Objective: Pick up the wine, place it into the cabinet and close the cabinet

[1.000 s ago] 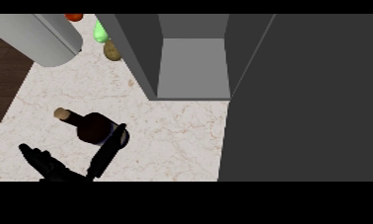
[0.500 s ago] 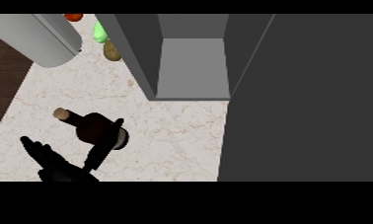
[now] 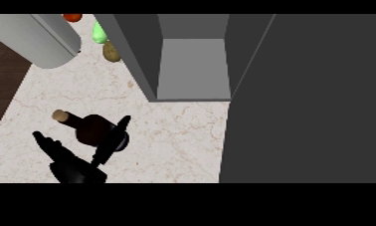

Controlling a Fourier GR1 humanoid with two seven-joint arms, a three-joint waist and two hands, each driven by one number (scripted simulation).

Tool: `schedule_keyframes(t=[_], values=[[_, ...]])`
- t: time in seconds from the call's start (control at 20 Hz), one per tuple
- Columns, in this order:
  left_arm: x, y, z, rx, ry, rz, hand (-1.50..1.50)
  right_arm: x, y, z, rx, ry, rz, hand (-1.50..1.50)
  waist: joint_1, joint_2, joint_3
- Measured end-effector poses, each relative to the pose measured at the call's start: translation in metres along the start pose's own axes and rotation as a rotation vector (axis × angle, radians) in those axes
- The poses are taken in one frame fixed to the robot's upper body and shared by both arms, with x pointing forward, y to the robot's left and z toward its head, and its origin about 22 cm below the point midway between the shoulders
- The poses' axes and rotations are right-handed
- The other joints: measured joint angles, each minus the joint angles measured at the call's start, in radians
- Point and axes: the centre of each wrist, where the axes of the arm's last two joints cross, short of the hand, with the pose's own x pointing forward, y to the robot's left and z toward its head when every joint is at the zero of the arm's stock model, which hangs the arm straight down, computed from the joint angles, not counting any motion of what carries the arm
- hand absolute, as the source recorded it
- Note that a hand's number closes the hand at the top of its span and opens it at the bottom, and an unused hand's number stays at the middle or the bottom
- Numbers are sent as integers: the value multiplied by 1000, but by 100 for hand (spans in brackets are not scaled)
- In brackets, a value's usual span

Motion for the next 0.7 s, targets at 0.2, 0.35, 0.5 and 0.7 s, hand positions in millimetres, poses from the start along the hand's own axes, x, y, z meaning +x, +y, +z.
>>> schedule_keyframes(t=[0.2,0.35,0.5,0.7], values=[[8,-8,5,-10,16,41,150,-1,1,1,1,7,-8,-150,-1,-1,-1],[18,-14,10,-33,29,85,150,0,2,-2,5,-6,-9,-150,-1,-1,-3],[21,-13,10,-59,26,92,150,-1,2,-3,10,-9,-13,-150,-4,0,-4],[21,-18,11,-73,-15,92,150,-1,2,-3,11,-13,-10,-150,-11,0,-1]])
